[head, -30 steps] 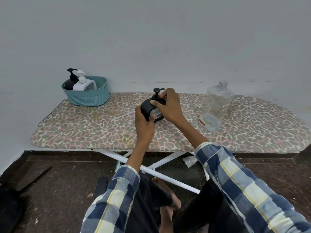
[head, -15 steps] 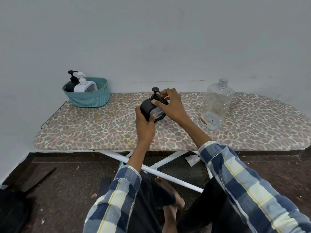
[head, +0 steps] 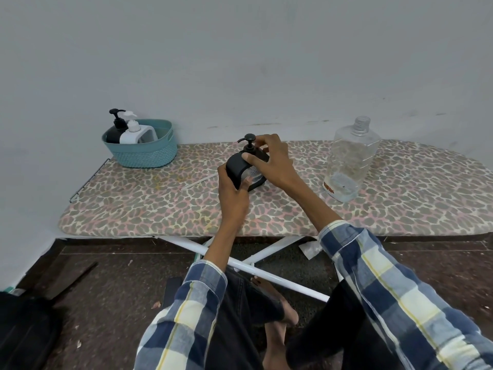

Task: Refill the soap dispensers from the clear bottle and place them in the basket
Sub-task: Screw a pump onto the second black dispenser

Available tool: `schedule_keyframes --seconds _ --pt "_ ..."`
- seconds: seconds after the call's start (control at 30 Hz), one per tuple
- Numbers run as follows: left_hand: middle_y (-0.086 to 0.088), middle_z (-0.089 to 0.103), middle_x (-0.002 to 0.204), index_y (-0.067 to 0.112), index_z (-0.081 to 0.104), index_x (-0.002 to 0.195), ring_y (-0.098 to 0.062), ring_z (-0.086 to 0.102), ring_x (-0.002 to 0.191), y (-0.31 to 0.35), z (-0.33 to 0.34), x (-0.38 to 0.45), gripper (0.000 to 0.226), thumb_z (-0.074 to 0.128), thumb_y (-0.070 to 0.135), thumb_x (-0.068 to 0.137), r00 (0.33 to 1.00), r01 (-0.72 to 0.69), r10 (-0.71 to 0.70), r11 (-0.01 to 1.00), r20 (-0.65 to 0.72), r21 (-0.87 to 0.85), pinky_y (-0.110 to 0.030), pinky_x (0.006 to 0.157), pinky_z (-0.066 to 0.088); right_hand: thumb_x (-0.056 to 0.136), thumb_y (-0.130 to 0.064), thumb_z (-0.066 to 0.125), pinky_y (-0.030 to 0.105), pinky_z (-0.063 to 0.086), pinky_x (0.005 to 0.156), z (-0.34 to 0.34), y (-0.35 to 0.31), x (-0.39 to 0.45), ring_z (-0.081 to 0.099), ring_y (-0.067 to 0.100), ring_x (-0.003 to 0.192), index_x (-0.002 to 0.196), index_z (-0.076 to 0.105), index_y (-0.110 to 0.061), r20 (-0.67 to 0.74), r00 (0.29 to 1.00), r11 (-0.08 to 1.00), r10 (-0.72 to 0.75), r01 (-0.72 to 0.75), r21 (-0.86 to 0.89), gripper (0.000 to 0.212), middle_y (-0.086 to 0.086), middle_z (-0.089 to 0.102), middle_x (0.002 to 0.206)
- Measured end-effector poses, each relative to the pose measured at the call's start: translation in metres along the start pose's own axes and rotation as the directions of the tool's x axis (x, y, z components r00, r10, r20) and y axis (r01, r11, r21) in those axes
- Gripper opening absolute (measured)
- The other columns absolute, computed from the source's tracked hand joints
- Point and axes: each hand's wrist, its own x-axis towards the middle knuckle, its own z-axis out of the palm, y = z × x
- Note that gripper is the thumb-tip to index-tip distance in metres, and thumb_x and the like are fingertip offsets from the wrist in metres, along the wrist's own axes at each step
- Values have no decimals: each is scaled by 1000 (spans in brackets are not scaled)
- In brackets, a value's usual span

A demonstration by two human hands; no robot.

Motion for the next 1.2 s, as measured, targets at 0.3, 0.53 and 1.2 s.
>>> schedule_keyframes --seconds 0.3,0.53,1.2 --pt "1 63 126 32 44 132 -15 66 113 2 -1 -1 43 66 10 102 1000 3 -3 1000 1 -18 -29 90 56 100 -28 70 50 45 110 1 1 6 48 26 130 129 68 -16 -7 999 999 35 -35 -36 31 1 68 129" --pt "2 62 123 31 44 132 -15 65 112 4 -1 -2 42 66 11 103 1000 14 -14 1000 0 -20 -32 91 57 98 -34 72 52 45 107 5 -3 6 49 25 127 127 67 -16 -40 999 994 -13 9 -108 34 -1 68 127" --pt "2 69 130 20 55 144 -8 69 116 7 -8 -1 52 76 11 98 993 96 -89 991 79 -92 -24 93 58 90 -34 87 24 50 94 -18 6 4 71 11 110 114 82 -16 6 1000 994 -2 2 106 31 -5 77 116"
